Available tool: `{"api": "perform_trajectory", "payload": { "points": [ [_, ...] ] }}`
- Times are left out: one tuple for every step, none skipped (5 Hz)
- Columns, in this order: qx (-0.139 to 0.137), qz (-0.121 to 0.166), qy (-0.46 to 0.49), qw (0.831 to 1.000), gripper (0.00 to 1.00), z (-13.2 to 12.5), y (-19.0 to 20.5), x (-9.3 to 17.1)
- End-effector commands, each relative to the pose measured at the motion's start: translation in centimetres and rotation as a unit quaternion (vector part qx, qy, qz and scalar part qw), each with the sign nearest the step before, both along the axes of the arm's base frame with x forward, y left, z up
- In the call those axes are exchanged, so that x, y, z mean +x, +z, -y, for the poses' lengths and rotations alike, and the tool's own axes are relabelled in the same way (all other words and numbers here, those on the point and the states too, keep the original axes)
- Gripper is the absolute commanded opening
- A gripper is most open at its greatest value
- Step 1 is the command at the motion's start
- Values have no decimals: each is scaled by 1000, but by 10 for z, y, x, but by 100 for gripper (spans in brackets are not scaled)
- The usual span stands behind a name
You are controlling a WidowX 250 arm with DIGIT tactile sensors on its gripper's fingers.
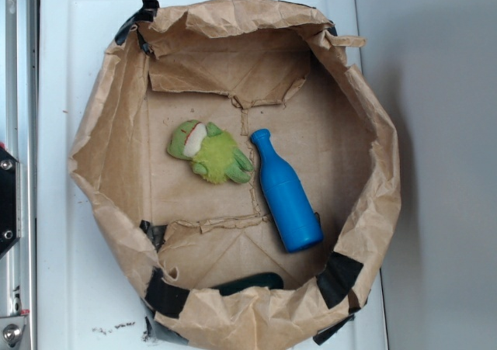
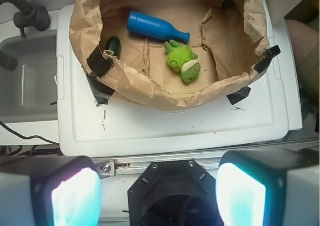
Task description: Grab the blue bottle.
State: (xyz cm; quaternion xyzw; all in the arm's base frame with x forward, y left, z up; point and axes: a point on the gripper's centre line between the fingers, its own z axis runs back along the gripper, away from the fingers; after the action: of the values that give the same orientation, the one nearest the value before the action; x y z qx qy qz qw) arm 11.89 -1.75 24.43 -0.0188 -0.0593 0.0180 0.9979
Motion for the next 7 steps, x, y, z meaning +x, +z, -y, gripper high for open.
{"api": "perform_trajectory", "payload": {
  "points": [
    [0,0,0,1000,100,0,0,0],
    [2,-4,25,1000,100,-2,-5,32],
    [12,9,51,999,100,-9,-10,47],
    [17,17,23,999,100,-16,-19,61],
    [29,38,-90,995,100,-15,-31,72],
    [22,32,-167,985,100,-6,-33,83],
    [11,16,-168,986,100,-6,-34,106]
  ]
}}
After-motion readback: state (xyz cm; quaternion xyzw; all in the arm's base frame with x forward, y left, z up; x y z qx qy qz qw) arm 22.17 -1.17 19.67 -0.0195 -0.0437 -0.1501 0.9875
